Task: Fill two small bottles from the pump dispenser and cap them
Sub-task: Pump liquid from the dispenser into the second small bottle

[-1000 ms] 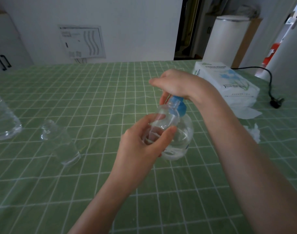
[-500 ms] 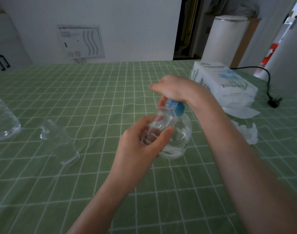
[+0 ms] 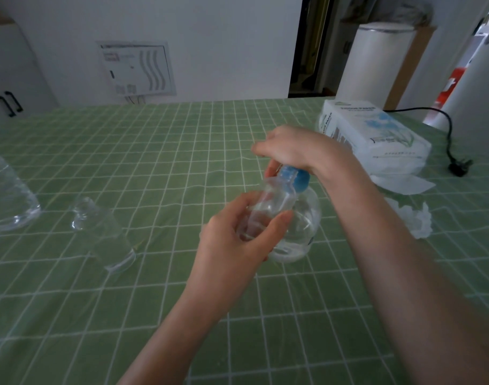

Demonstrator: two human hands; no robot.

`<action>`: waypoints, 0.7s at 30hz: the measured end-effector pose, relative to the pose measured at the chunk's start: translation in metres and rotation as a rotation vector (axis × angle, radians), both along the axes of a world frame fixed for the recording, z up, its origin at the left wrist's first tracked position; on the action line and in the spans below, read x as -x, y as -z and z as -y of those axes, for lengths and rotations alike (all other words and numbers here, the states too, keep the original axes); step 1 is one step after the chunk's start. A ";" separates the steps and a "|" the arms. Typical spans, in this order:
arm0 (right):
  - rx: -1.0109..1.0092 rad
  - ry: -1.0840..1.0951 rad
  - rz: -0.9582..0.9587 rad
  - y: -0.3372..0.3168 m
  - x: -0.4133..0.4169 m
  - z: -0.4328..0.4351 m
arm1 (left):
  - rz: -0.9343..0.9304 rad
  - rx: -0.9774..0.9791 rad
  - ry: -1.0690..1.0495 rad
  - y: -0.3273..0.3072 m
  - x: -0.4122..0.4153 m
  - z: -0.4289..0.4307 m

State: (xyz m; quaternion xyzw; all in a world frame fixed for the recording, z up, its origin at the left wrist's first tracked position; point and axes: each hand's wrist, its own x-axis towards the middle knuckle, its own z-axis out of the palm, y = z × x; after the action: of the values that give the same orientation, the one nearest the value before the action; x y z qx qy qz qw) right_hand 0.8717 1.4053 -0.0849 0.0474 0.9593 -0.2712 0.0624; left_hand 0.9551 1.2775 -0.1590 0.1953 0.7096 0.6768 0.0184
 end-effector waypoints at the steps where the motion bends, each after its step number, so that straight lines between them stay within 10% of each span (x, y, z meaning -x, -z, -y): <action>1: 0.004 0.000 -0.002 0.001 0.000 0.000 | 0.003 -0.001 0.002 0.000 0.000 0.000; 21: 0.007 -0.024 -0.026 0.000 0.000 0.000 | -0.016 -0.012 0.025 -0.002 -0.001 0.000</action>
State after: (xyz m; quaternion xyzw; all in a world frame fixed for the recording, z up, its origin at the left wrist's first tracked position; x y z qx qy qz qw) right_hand 0.8715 1.4049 -0.0847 0.0319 0.9596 -0.2745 0.0531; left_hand 0.9557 1.2771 -0.1565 0.2097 0.7031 0.6792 0.0202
